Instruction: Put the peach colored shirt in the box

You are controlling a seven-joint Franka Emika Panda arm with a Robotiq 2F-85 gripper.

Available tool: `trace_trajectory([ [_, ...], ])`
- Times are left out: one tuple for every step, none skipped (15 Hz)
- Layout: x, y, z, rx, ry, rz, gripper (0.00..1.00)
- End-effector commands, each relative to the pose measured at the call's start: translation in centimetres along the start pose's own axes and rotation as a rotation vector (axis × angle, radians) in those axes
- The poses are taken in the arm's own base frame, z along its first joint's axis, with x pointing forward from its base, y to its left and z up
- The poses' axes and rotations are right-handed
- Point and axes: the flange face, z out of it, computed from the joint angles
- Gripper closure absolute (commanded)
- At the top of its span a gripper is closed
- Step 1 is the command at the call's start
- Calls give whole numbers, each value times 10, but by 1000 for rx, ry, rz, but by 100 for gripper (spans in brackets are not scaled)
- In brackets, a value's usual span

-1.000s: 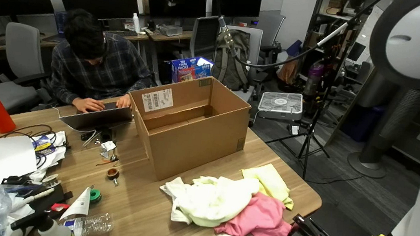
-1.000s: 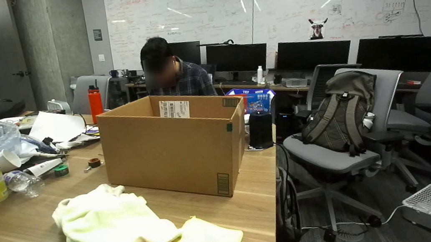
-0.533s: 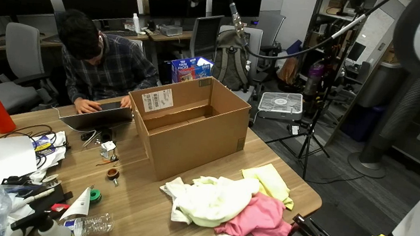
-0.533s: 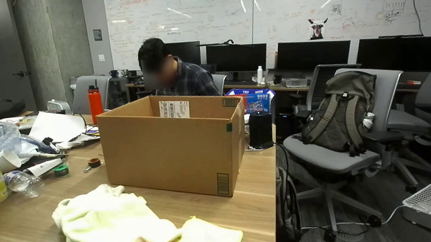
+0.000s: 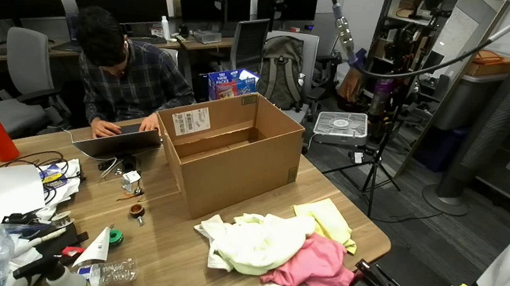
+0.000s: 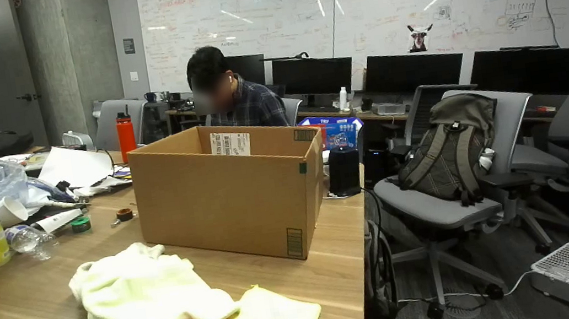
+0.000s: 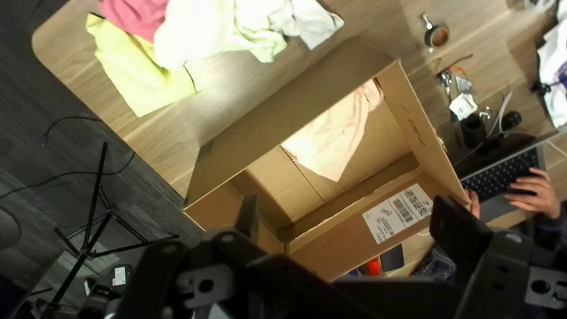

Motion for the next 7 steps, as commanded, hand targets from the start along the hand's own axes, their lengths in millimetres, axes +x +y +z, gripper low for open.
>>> trace_trajectory([
  [-40,46,7,-18,-32,-142,0],
  [-49,55,11,-27,-42,-172,0],
  [-28,28,7,-36,-27,-112,0],
  [-36,36,10,-46,-36,-134,0],
  [-42,43,12,-52,-40,-146,0],
  [-46,47,13,-56,-41,-151,0],
  [-48,49,13,-58,-42,-154,0],
])
